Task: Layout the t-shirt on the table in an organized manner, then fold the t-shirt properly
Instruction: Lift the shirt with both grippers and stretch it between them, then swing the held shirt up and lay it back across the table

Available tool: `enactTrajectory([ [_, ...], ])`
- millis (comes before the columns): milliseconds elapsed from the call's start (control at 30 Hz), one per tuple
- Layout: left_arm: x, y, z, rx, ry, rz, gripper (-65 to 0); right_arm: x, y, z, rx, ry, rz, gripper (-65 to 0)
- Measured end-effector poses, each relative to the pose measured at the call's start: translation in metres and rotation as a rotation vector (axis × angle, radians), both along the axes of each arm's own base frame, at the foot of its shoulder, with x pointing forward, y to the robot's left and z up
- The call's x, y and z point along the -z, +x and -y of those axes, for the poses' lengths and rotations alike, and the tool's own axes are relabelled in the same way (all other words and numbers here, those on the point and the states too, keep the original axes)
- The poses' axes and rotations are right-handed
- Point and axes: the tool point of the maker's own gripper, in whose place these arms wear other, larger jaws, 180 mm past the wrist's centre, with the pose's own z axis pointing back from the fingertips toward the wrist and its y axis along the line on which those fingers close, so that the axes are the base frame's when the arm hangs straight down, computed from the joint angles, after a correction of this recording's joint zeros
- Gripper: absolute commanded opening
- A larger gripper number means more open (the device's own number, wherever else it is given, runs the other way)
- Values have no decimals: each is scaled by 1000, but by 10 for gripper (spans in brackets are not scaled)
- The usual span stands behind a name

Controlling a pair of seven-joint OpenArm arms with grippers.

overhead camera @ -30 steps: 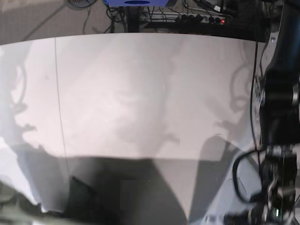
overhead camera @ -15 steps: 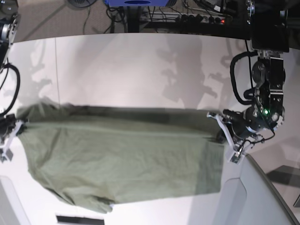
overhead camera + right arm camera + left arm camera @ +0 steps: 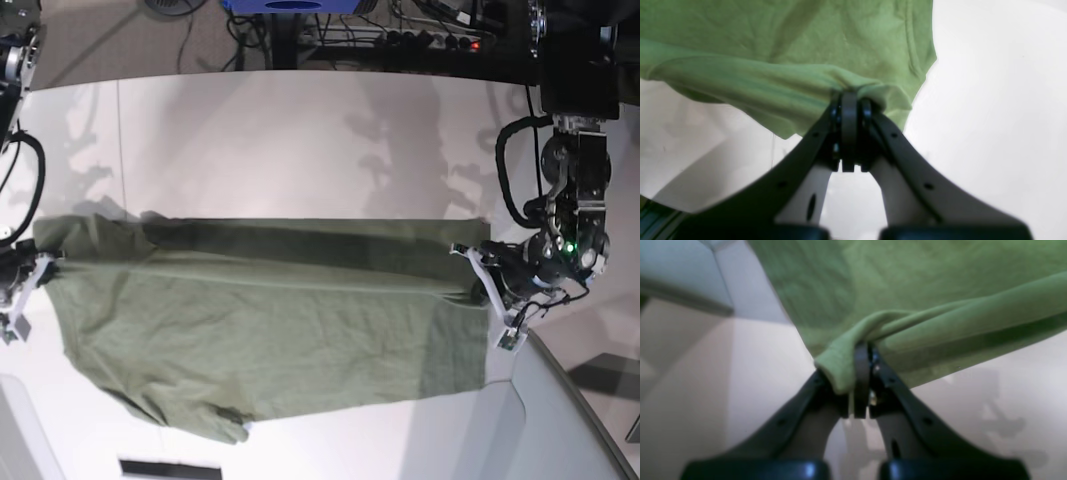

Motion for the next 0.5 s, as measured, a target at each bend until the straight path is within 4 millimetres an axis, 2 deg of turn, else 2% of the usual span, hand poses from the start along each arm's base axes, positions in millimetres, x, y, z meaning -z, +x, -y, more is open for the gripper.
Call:
enactTrajectory([
  [67, -4, 21, 3, -11, -20, 3, -650, -2, 19, 0, 15, 26, 16, -650],
  [133, -21, 60, 13, 20, -13, 22, -650, -21, 65, -4, -8, 61, 119, -650],
  [233, -79, 141, 32, 79, -7, 152, -650, -59, 142, 0, -48, 13, 252, -650],
  [267, -103, 168, 38, 89, -8, 195, -650, -78, 166, 0, -50, 4, 300, -650],
  [333, -161, 216, 51, 93, -6, 281, -650, -136, 209, 0, -60, 3, 418, -650],
  [367, -192, 235, 60, 94, -22, 326, -650, -175, 228, 2, -56, -11, 486, -650],
  [433, -245, 259, 80, 104, -62, 429, -650, -252, 251, 11, -44, -36, 631, -650],
  [467, -256, 264, 89, 107, -81, 478, -650, -279, 256, 15, -43, -43, 710, -650],
  [500, -257, 266, 102, 121, -129, 504, -650, -291, 257, 20, -36, -61, 740, -650],
])
